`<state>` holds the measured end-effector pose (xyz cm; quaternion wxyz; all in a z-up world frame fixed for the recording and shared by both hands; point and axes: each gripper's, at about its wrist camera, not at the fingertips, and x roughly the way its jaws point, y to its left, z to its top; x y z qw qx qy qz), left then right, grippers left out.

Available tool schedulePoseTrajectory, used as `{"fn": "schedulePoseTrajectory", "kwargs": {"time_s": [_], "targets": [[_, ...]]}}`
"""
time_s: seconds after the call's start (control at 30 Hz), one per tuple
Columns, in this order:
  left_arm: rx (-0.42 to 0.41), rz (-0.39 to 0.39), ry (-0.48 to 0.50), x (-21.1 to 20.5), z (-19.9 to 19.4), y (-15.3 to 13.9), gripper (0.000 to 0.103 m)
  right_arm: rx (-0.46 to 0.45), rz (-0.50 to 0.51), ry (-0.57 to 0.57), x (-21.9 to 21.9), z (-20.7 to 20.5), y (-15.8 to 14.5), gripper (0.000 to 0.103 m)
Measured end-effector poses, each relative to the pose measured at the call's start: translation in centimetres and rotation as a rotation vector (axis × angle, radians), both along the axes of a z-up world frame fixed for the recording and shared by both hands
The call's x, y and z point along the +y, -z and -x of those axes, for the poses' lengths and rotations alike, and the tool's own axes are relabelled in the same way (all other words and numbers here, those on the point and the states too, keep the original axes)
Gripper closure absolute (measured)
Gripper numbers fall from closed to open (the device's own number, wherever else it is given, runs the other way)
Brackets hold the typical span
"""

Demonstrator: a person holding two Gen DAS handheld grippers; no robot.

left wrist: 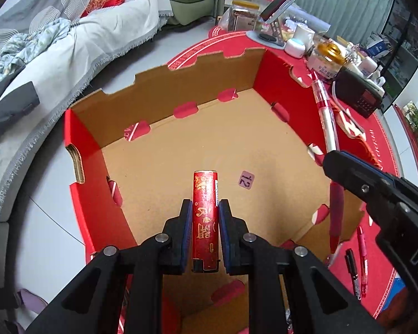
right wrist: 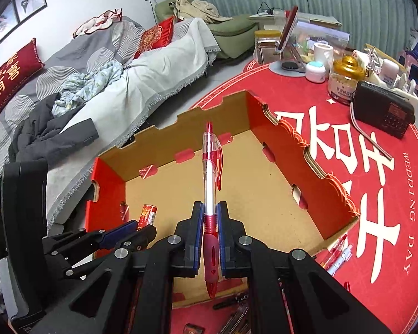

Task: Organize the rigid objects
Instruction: 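Lift and carry red tube with left tool while right tool carries pen over box, then open left tool dropping tube into box while right tool releases pen inside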

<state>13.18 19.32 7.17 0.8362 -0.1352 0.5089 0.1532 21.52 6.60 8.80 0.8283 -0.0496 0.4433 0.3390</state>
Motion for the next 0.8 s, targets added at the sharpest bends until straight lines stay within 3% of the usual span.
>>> {"fn": "schedulePoseTrajectory", "kwargs": {"time_s": [0.53, 0.63, 0.7, 0.8], "targets": [[0.057, 0.019, 0.006, 0.4, -0.9, 2.1, 0.082, 0.058, 0.056, 0.013, 0.9, -1.5, 2.8, 0.092], [0.063, 0.011, 0.006, 0.4, -0.9, 2.2, 0.075, 0.062, 0.067, 0.015, 0.8, -1.5, 2.9, 0.092], [0.057, 0.010, 0.004, 0.4, -0.9, 2.0, 0.059, 0.060, 0.068, 0.021, 0.5, -1.3, 2.8, 0.092], [0.030, -0.001, 0.014, 0.2, -0.5, 1.4, 0.052, 0.045, 0.058, 0.040, -0.4, -0.9, 2.1, 0.092]]}}
